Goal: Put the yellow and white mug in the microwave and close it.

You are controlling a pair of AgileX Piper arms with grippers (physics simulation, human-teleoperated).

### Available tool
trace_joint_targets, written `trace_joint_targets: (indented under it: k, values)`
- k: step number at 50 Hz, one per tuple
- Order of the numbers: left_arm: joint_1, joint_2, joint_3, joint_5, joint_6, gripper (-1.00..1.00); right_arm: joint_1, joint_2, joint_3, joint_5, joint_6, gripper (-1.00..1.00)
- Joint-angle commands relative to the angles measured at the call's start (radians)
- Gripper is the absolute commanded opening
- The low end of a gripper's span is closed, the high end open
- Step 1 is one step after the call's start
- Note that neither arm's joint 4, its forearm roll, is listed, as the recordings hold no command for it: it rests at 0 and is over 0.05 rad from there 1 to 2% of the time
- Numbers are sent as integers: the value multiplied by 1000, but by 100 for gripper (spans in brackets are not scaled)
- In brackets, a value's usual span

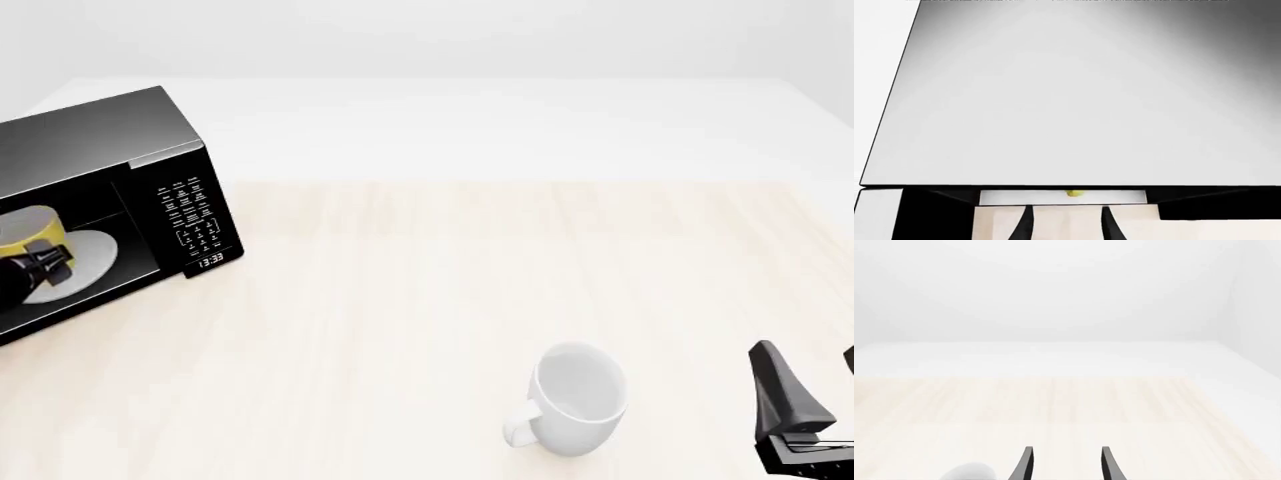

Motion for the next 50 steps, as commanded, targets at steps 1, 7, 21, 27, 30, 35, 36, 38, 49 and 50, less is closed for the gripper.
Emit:
trace_joint_targets:
  k: [1, 7, 21, 27, 30, 35, 36, 38, 49, 50]
  values:
    - [-15, -61, 20, 26, -10, 100, 0, 0, 0, 0, 0, 100]
    - [-27, -84, 39, 33, -9, 100, 0, 0, 0, 0, 0, 100]
    - [-40, -174, 52, 76, 0, 100, 0, 0, 0, 0, 0, 100]
    - [-44, -219, 55, 105, -3, 100, 0, 0, 0, 0, 0, 100]
    - [-45, -235, 56, 116, -6, 100, 0, 0, 0, 0, 0, 100]
    - [-48, -272, 60, 141, -9, 100, 0, 0, 0, 0, 0, 100]
    - [-50, -279, 60, 144, -9, 100, 0, 0, 0, 0, 0, 100]
    - [-49, -292, 58, 155, -7, 100, 0, 0, 0, 0, 0, 100]
    - [-57, -373, 71, 192, 3, 100, 0, 0, 0, 0, 0, 100]
    - [-56, -377, 73, 194, 4, 100, 0, 0, 0, 0, 0, 100]
